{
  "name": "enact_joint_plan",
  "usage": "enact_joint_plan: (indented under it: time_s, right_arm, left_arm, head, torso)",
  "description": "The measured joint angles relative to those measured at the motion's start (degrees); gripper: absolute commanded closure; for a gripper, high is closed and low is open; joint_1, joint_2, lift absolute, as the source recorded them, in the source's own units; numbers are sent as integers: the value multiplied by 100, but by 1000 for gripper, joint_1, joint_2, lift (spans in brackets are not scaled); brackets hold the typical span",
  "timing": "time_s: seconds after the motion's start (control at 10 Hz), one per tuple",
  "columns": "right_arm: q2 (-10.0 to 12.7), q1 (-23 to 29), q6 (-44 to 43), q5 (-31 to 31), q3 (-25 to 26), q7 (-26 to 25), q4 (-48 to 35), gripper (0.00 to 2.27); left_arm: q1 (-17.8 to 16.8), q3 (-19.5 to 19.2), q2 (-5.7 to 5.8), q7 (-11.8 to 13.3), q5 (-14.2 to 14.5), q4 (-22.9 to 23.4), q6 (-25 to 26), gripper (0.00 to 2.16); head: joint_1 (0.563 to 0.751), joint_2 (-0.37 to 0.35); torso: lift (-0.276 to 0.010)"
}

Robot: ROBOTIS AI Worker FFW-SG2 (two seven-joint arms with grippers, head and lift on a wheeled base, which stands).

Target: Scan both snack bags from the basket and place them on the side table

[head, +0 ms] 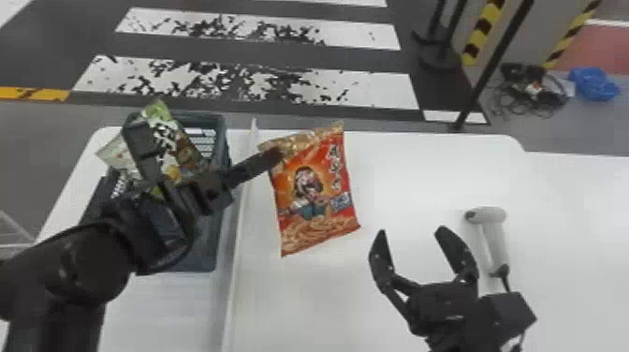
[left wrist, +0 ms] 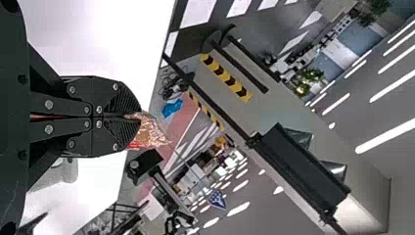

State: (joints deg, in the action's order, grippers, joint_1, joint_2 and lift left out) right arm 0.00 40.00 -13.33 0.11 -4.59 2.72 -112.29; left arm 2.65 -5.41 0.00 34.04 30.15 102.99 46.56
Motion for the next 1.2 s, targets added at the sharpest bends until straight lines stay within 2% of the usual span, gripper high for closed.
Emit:
enact_joint_plan:
  time_s: [0.2,0.3,0.4,0.5,0.7,0.9,1.0,1.1,1.2]
  right_arm:
    - [0,-20,10,-30,24,0,14,66]
    - [0,-26,11,-44,40,0,21,66]
    - [0,-27,11,-62,60,0,25,66]
    - [0,-31,11,-76,76,0,39,66]
    - [0,-51,11,-81,81,0,74,66]
    - [0,-62,32,-82,81,12,91,63]
    - [0,-71,109,-82,81,23,93,63]
    - [0,-99,311,-82,81,27,92,60]
    - [0,-143,648,-82,82,27,80,56]
  left_arm:
    - [-106,760,0,-61,-585,-322,-327,2142]
    - [-152,1050,0,-107,-854,-434,-378,1818]
    - [-173,1255,0,-163,-1083,-479,-386,289]
    - [-175,1463,0,-345,-1305,-472,-379,-2]
    - [-103,1705,0,-483,-1921,-257,-351,66]
    - [59,1760,0,-832,-2718,363,-357,60]
    - [101,1714,0,-891,-2884,669,-372,60]
    - [172,1629,1,-959,-2966,922,-642,60]
    - [275,1471,38,-1007,-3023,1051,-1246,60]
  head:
    - [695,-191]
    - [695,-209]
    - [695,-234]
    - [695,-252]
    - [695,-262]
    - [695,-226]
    - [695,-208]
    - [695,-190]
    - [695,-178]
  torso:
    - [-75]
    - [-75]
    - [-75]
    - [-75]
    - [-75]
    - [-75]
    - [-75]
    - [-75]
    - [-75]
